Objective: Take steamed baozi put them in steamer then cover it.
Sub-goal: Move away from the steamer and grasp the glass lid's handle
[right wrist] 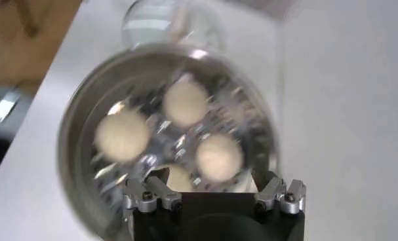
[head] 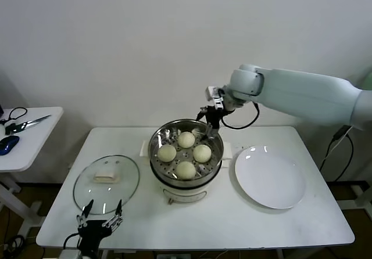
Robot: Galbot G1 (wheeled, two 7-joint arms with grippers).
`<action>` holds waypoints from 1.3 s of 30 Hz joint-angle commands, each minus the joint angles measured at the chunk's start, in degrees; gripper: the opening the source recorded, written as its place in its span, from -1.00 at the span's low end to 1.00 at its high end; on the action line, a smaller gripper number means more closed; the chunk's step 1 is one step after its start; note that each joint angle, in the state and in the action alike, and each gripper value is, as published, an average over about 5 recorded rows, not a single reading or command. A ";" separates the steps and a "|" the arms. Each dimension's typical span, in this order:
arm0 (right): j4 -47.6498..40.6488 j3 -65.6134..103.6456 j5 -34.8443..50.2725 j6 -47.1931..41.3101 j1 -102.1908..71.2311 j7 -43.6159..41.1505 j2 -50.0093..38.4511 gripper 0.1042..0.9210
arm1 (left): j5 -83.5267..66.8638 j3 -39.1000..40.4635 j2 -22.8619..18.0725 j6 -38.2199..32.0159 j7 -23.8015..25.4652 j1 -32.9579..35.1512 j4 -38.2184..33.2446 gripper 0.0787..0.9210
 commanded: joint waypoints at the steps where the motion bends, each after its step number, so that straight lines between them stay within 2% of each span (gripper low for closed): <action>1: 8.01 34.13 7.56 -2.01 -25.37 34.24 -19.24 0.76 | 0.88 -0.40 -0.10 -0.07 0.11 -0.12 -0.09 0.77; 4: 11.56 45.25 4.54 1.01 -38.33 35.48 -24.62 0.76 | 1.31 -0.22 0.27 -0.90 -0.14 -0.22 0.81 0.77; 8: 16.93 71.28 0.38 3.10 -65.18 35.66 -28.89 0.76 | 1.83 -0.27 1.09 -2.88 -0.86 -0.47 1.67 0.77; 13: 19.86 100.29 -5.76 6.67 -94.46 34.93 -25.14 0.76 | 1.45 -0.50 2.05 -3.67 -2.32 -1.48 1.76 0.77; 17: 21.44 114.02 -9.59 10.64 -109.70 33.41 -18.65 0.76 | 2.14 -1.03 2.58 -4.01 -3.00 -2.81 1.82 0.77; 23: 22.48 122.61 -12.63 20.18 -123.09 31.26 -7.16 0.76 | 6.46 -1.15 2.63 -6.11 -3.14 -5.06 3.87 0.77; 30: 23.09 122.13 -16.59 31.72 -129.96 31.33 3.64 0.76 | 9.20 -1.07 2.98 -8.61 -4.39 -5.24 5.48 0.77; 33: 22.73 120.36 -18.52 34.78 -131.59 32.42 6.82 0.76 | 14.22 -1.14 3.45 -10.42 -6.69 -5.31 6.88 0.77; 39: 21.84 117.07 -19.86 37.04 -132.77 34.21 11.38 0.76 | 29.85 -1.98 5.80 -14.42 -14.27 -5.36 9.30 0.77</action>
